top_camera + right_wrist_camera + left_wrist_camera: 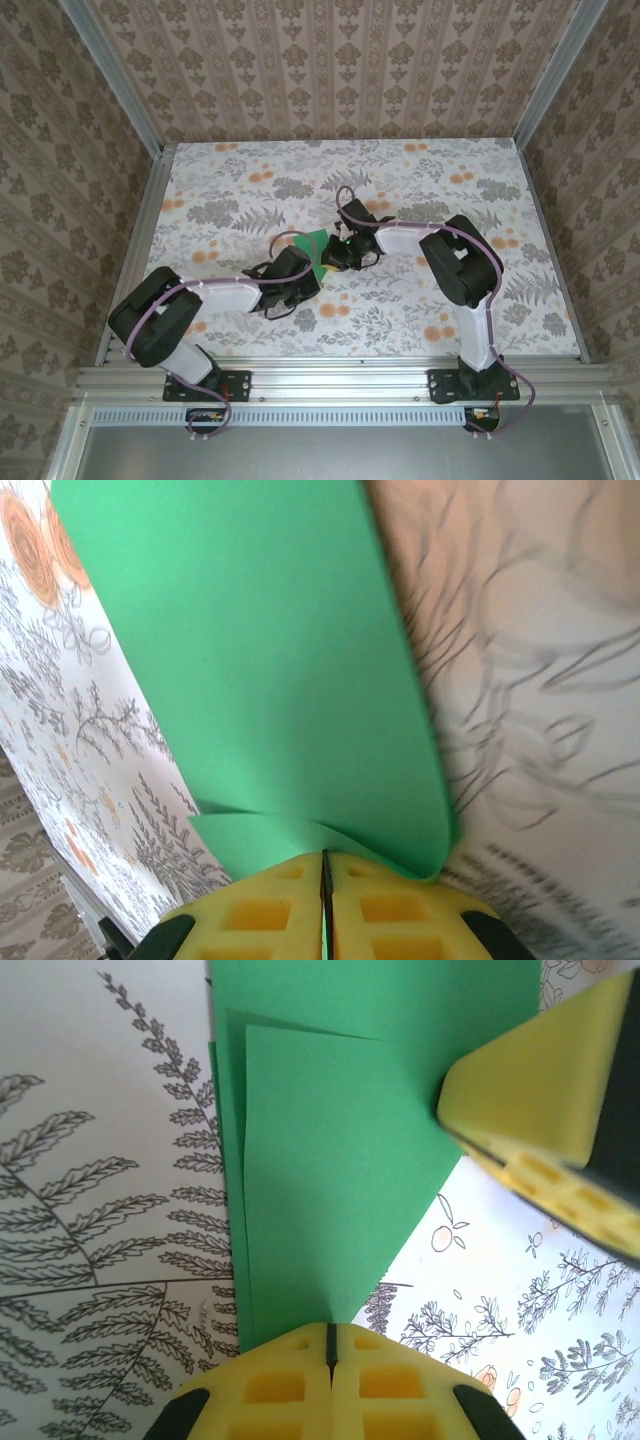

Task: Fold a paper plane with a square sheet of paper (pick it up from the middle)
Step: Third fold the triangle at the center of the table.

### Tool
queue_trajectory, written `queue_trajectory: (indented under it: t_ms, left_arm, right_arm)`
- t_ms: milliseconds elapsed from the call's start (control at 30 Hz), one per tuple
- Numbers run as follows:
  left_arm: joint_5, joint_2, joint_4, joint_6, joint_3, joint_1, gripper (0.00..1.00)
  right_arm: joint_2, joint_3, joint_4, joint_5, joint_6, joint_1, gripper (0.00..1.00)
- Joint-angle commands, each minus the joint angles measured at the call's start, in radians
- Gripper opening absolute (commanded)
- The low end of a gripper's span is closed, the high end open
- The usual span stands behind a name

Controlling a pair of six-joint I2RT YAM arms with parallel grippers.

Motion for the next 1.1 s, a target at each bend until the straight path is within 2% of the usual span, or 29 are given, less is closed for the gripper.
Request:
queue_trajectory:
  t_ms: [0,267,533,767,900,1067]
  left_arm:
    - [0.0,0.006,-0.149,-0.03,-0.061,-0.027,0.0]
    - [-0.001,0.02,-0.13,-0.036,-0.056,-0.041,0.0]
    - [-0.009,0.016,-0.135,-0.034,-0.041,-0.04,0.0]
    - [-0.008,0.009,-0.14,-0.031,-0.04,-0.04,0.0]
    - [-0.008,0.011,-0.146,-0.025,-0.032,-0.04,0.0]
    - [-0.005,0.002,-0.15,-0.024,-0.033,-0.04,0.0]
  right_arm:
    - [0.03,0.019,-0.006,0.035,-0.049,-0.052,0.11]
    - [0.014,0.067,-0.013,-0.006,-0.122,-0.116,0.11]
    - [-0.147,-0.026,-0.022,-0.032,-0.173,-0.066,0.14]
    - [-0.092,-0.065,0.037,-0.107,-0.116,0.022,0.13]
    - [-0.044,-0.052,0.055,-0.131,-0.092,0.031,0.13]
    - [0.006,-0.017,-0.04,-0.054,-0.116,0.022,0.12]
